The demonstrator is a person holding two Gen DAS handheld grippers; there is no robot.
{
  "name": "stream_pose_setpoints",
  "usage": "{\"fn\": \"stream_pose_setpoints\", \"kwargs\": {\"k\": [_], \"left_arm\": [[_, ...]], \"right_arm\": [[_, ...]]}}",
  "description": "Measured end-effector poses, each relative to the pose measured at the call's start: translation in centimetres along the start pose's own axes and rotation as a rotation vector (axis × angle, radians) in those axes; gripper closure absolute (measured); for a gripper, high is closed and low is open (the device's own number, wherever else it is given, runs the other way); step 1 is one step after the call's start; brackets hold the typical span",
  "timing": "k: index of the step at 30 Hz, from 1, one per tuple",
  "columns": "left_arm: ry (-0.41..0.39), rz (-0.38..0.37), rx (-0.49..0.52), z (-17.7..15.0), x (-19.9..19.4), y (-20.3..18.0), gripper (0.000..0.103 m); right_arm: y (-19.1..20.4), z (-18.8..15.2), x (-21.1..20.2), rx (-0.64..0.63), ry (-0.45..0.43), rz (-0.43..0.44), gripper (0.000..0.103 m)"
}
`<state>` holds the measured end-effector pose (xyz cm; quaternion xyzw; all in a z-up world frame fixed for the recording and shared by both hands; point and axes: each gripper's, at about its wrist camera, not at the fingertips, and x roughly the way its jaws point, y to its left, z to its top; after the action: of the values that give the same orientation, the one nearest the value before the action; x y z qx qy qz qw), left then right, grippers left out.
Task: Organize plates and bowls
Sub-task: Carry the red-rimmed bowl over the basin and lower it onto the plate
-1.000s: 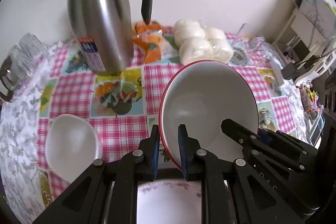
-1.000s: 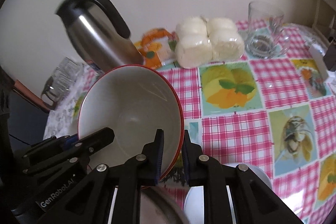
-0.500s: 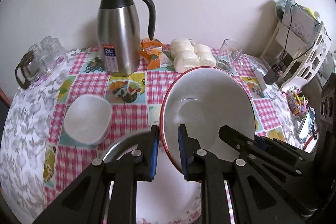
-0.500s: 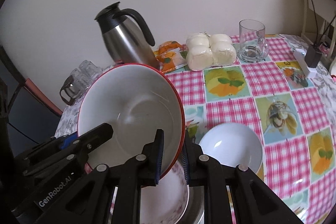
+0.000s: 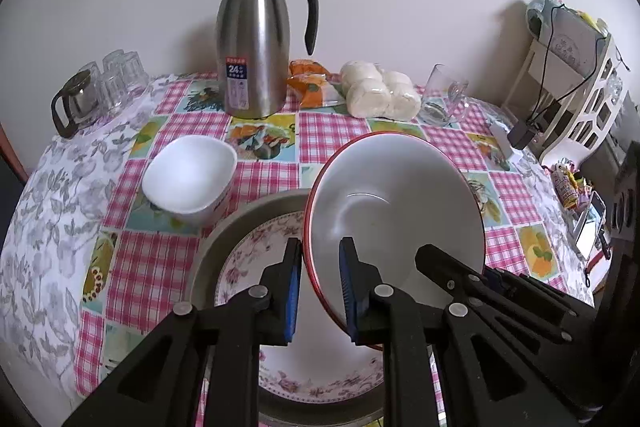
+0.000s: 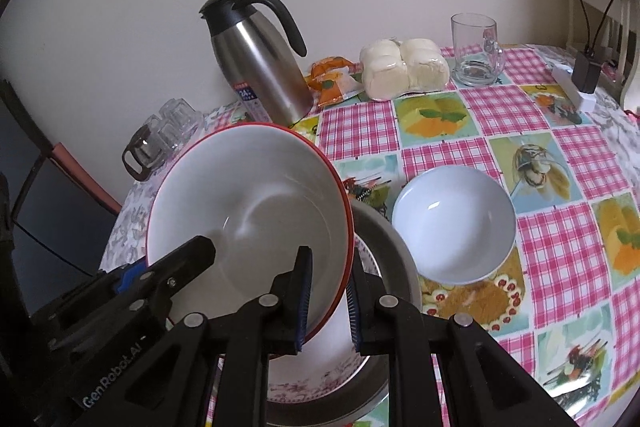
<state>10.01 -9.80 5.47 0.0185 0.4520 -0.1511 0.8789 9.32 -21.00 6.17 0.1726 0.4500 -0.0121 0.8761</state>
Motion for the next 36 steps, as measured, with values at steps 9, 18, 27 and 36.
{"fn": "stream_pose_setpoints", "kwargs": {"k": [9, 18, 27, 36], "left_arm": [[0.037, -0.016, -0.02, -1.3, 0.7, 0.8, 0.085], [0.057, -0.025, -0.036, -1.6, 1.0, 1.2, 0.085], [0.071, -0.035, -0.045, -1.6, 1.5, 1.7, 0.085], [0.115, -0.059, -0.075, -1.9, 2.8, 2.6, 0.085]], "right_arm": [[-0.3, -1.7, 0.3, 0.048, -0.014, 0.023, 0.085], [-0.4, -2.2, 0.7, 0.064, -0.016, 0.03, 0.085], [-0.2, -2.3, 1.2, 0.063, -0.007, 0.022, 0.085], [-0.1, -2.7, 2.1, 0.066, 0.023, 0.009, 0.084]]}}
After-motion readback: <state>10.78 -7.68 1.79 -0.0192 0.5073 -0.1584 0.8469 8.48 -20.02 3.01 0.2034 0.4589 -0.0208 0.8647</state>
